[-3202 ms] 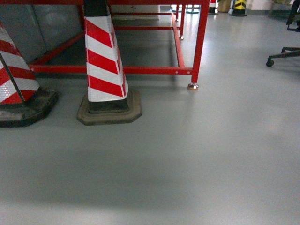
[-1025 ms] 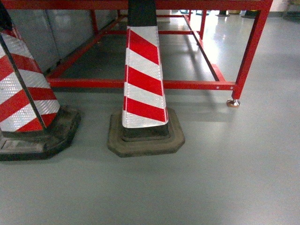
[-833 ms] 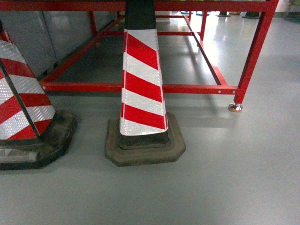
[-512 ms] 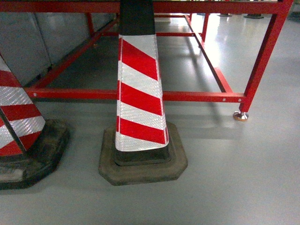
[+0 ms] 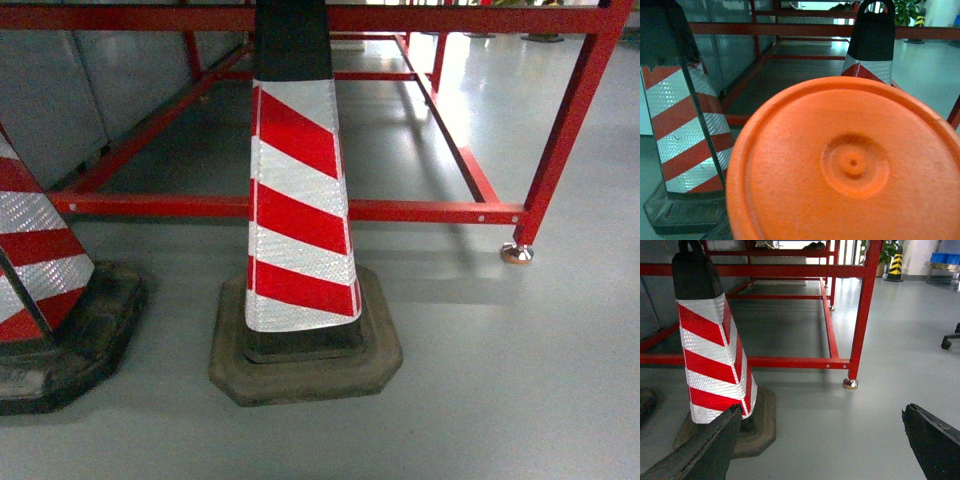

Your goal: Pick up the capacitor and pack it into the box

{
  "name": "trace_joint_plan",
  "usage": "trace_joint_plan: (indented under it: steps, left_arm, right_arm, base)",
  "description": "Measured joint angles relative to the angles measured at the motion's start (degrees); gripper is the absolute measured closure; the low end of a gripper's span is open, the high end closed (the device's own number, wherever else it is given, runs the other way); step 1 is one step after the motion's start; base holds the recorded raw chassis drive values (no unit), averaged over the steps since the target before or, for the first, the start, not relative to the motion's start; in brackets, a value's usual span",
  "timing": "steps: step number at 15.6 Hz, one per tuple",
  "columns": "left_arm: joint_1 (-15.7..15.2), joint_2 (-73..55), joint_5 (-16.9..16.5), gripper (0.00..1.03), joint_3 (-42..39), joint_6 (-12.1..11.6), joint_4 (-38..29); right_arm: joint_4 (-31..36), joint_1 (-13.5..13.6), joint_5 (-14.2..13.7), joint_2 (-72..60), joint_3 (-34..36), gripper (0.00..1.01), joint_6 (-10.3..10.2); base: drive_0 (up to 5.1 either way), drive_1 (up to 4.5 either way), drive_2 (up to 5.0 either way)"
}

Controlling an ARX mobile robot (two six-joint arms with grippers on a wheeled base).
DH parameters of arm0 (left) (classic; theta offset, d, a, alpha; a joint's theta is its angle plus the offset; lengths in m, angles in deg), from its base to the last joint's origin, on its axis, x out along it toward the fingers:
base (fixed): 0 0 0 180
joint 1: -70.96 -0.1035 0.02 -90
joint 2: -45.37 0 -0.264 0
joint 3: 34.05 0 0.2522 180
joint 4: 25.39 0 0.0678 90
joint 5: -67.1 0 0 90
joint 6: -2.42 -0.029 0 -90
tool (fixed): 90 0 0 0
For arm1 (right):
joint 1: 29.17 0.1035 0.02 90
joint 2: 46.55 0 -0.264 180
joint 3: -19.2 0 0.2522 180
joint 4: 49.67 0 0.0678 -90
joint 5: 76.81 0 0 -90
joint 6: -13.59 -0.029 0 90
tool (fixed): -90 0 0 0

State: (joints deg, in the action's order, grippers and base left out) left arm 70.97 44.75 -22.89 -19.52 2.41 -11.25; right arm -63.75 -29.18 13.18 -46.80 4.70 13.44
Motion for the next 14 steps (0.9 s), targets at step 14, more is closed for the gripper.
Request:
trace_joint_plan:
  steps: [14]
  left_arm:
    - [0.0,0.0,0.04,0.59,0.0,-0.04,0.02]
  right_arm:
    - [-0.07,0.0,0.04,0.02,0.0,0.03,0.04]
  base:
    - [0.0,2.89,-2.9]
